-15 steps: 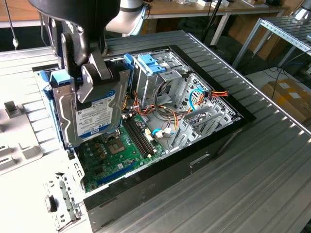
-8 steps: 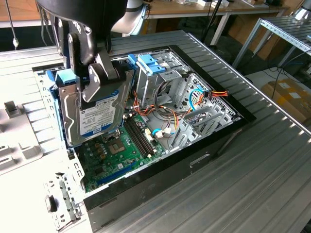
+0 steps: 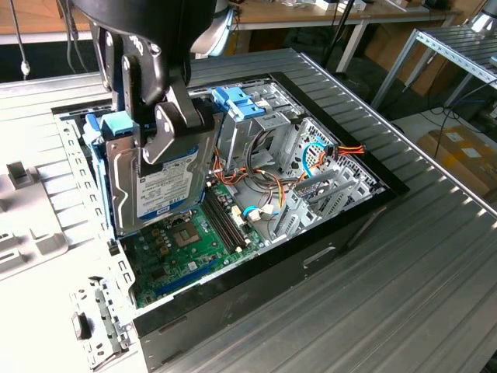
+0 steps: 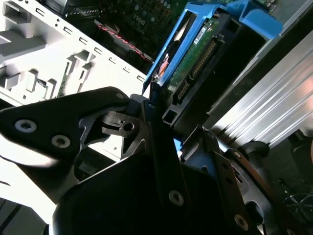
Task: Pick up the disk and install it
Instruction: 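Pick up the disk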
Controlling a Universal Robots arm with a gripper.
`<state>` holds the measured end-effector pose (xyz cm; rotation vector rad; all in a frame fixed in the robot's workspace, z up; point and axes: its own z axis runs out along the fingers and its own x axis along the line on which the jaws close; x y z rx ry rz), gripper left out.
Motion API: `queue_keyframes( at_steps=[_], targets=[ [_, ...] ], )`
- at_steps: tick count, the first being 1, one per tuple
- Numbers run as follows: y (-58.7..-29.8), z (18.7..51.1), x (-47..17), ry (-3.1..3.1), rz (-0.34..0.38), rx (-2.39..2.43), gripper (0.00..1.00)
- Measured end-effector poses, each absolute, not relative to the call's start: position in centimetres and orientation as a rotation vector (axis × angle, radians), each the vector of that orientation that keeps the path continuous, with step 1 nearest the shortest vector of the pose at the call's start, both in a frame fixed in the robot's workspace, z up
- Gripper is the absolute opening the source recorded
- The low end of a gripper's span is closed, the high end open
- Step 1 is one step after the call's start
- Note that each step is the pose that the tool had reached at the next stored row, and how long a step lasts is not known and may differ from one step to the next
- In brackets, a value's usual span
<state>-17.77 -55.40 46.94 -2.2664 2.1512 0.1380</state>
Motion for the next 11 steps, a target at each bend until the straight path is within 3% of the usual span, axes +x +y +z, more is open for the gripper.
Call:
queue_keyframes(
  at_steps=[11],
  targets=[
    [-55.46,46.94,-16.97,2.151,0.139,-2.266,0.36]
  ],
)
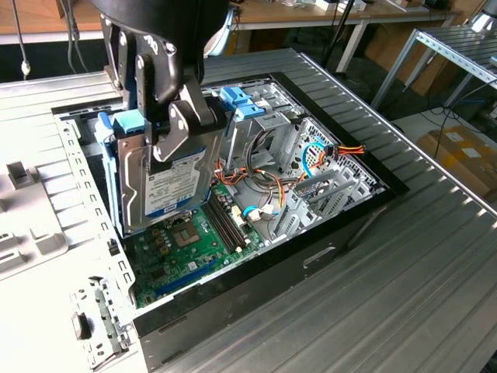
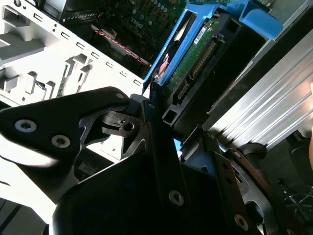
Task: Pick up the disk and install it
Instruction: 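Pick up the disk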
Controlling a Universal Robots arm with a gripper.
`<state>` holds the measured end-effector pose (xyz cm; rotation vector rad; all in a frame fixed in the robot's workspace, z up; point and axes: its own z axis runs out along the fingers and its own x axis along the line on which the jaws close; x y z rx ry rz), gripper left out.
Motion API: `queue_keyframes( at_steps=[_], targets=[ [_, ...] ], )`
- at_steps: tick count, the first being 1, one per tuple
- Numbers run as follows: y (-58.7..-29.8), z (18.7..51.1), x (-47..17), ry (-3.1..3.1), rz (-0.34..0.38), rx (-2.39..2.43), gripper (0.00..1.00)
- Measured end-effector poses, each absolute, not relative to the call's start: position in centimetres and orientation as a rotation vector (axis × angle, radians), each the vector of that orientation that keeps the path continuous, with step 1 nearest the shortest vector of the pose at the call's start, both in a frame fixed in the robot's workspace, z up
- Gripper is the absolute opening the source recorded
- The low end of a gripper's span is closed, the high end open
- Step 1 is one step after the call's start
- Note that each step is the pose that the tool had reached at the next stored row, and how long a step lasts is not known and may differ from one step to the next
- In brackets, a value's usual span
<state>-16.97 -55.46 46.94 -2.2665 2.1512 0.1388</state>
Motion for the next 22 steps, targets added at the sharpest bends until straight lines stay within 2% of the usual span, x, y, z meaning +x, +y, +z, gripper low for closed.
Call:
queue_keyframes(
  at_steps=[22],
  targets=[
    [-56.1,46.9,-14.5,2.153,0.147,-2.268,0.36]
  ],
)
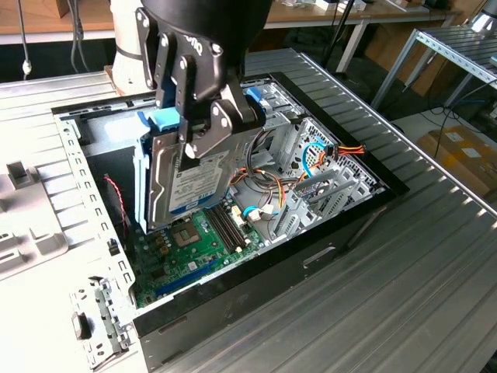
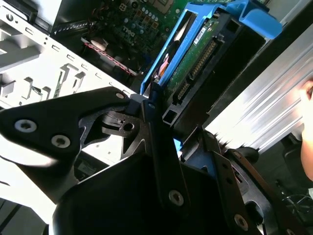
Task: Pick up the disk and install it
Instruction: 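Pick up the disk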
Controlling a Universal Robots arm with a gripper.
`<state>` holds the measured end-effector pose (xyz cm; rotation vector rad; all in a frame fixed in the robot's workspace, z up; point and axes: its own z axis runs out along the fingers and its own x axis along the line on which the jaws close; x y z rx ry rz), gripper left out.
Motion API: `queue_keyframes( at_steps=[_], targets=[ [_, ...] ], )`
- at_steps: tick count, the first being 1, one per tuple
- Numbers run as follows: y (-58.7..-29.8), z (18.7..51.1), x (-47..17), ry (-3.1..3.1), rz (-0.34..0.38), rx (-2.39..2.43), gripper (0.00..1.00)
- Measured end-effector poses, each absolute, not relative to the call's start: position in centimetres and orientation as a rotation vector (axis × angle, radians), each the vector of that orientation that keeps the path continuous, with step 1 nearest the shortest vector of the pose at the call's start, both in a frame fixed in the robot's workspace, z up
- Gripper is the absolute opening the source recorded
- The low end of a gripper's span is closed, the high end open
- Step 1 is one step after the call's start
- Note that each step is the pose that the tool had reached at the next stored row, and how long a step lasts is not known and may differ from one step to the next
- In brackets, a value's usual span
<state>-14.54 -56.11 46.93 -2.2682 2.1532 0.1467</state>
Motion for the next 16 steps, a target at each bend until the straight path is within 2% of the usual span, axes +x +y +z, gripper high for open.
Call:
queue_keyframes(
  at_steps=[16],
  targets=[
    [-58.3,46.9,-13.2,2.156,0.155,-2.27,0.36]
  ],
)
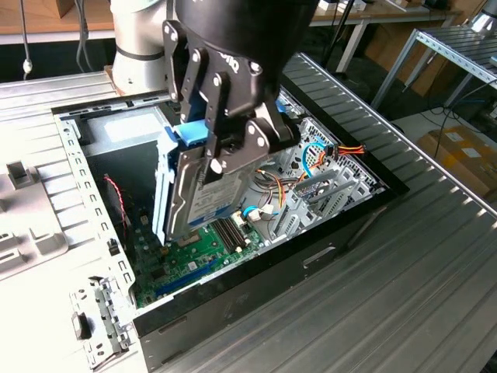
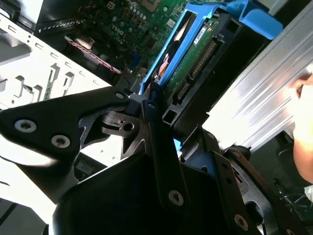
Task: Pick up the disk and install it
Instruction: 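Pick up the disk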
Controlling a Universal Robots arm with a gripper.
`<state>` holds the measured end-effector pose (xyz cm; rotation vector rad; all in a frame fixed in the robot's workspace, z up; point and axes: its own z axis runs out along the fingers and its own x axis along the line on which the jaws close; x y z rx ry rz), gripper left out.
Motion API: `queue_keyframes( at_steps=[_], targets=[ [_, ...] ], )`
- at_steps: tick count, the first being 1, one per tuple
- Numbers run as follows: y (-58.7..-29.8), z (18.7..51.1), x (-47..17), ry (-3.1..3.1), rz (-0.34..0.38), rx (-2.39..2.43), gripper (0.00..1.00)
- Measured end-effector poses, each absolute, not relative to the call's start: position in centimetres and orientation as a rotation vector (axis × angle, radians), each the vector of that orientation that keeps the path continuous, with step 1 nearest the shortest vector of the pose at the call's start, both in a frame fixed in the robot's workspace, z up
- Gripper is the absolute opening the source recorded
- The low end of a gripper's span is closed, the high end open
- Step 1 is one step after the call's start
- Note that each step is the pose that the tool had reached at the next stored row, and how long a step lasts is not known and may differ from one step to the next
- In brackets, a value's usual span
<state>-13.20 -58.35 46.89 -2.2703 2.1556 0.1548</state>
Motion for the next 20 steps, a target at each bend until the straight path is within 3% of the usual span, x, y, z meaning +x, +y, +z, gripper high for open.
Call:
queue_keyframes(
  at_steps=[20],
  targets=[
    [-59.7,46.9,-9.9,2.153,0.179,-2.268,0.36]
  ],
)
